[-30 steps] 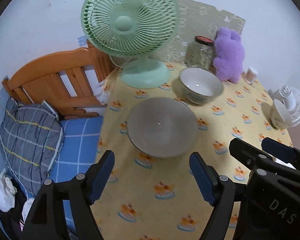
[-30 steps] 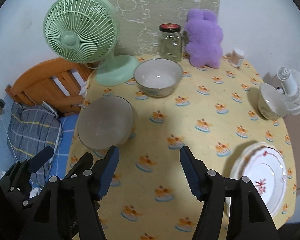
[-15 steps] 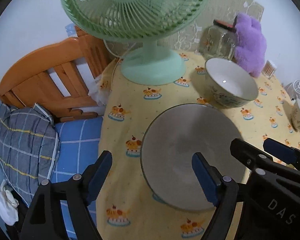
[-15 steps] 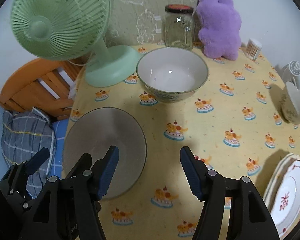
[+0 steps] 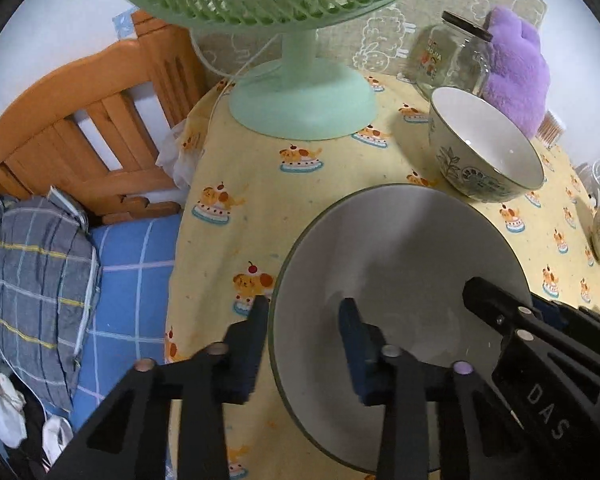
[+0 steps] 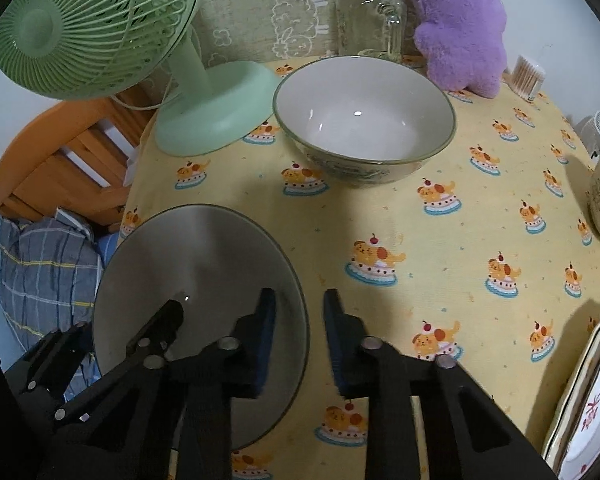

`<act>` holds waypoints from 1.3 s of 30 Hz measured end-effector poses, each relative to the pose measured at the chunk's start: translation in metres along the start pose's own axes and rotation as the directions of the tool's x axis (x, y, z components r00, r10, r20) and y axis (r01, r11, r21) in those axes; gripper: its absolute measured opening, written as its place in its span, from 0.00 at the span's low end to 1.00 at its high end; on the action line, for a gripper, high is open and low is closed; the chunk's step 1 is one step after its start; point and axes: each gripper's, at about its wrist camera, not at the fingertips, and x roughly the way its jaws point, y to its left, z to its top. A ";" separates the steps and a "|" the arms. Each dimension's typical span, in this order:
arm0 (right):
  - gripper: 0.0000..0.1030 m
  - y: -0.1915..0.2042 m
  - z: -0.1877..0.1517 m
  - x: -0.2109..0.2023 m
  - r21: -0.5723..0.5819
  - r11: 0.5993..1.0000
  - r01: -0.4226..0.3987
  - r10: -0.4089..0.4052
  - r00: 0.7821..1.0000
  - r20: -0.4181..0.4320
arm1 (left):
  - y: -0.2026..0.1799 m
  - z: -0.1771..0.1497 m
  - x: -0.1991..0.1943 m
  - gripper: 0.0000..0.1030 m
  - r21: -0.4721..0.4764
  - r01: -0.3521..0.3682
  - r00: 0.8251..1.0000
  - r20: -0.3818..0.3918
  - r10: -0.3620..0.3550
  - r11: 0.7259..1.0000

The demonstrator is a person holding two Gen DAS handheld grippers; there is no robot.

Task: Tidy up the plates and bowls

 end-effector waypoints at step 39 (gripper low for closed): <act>0.16 -0.109 -0.117 -0.093 -0.100 0.993 0.054 -0.059 0.997 -0.042 | -0.127 -0.125 -0.076 0.24 -0.037 0.043 0.996 -0.081 -0.046 0.998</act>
